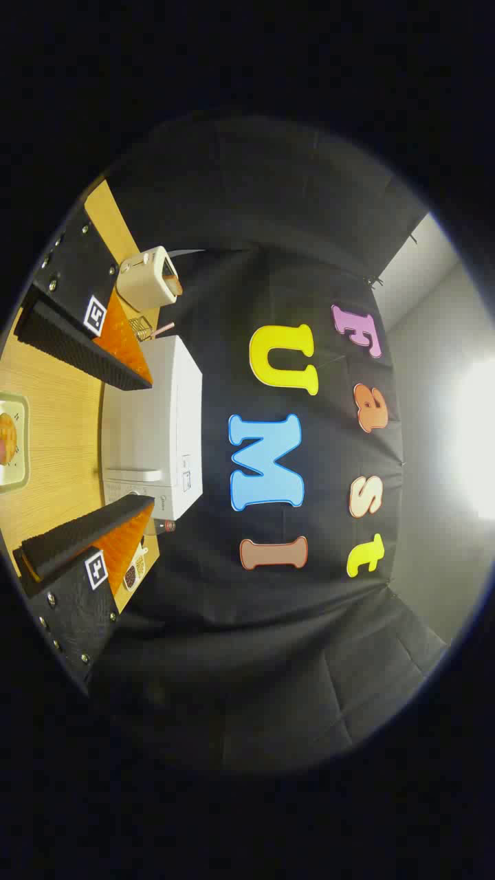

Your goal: Open the microwave, put the food inside, and close the microwave door.

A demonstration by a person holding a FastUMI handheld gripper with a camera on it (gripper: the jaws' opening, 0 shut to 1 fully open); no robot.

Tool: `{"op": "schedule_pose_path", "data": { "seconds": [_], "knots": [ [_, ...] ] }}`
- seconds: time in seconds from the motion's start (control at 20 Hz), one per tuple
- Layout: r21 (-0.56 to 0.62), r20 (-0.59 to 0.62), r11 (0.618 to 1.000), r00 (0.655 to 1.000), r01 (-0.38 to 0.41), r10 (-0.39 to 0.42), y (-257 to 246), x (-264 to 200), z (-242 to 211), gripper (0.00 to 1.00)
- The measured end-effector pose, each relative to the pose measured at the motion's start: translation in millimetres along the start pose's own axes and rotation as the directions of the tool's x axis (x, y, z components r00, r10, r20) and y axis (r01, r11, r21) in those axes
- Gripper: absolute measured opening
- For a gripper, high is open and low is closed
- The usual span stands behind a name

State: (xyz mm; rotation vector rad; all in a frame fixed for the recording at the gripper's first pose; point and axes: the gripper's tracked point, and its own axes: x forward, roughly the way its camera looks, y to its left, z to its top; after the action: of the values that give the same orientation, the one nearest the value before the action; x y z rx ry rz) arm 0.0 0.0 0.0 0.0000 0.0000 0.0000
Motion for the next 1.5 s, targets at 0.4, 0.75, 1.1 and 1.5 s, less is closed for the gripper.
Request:
{"op": "schedule_pose_path", "data": {
  "seconds": [0.4, 0.75, 1.1, 1.5],
  "knots": [
    [0.000, -0.008, 1.000, 1.000, 0.010, -0.010, -8.2, 0.5, -7.1, 0.97],
    [0.005, -0.004, 1.000, 1.000, 0.027, -0.027, -18.3, 7.1, -7.7, 0.97],
    [-0.002, 0.031, 1.000, 0.999, 0.010, -0.010, -19.1, 19.3, 2.6, 0.97],
    [-0.010, 0.034, 1.000, 0.999, 0.003, -0.002, -30.9, 52.8, -0.3, 0.97]
  ]
}}
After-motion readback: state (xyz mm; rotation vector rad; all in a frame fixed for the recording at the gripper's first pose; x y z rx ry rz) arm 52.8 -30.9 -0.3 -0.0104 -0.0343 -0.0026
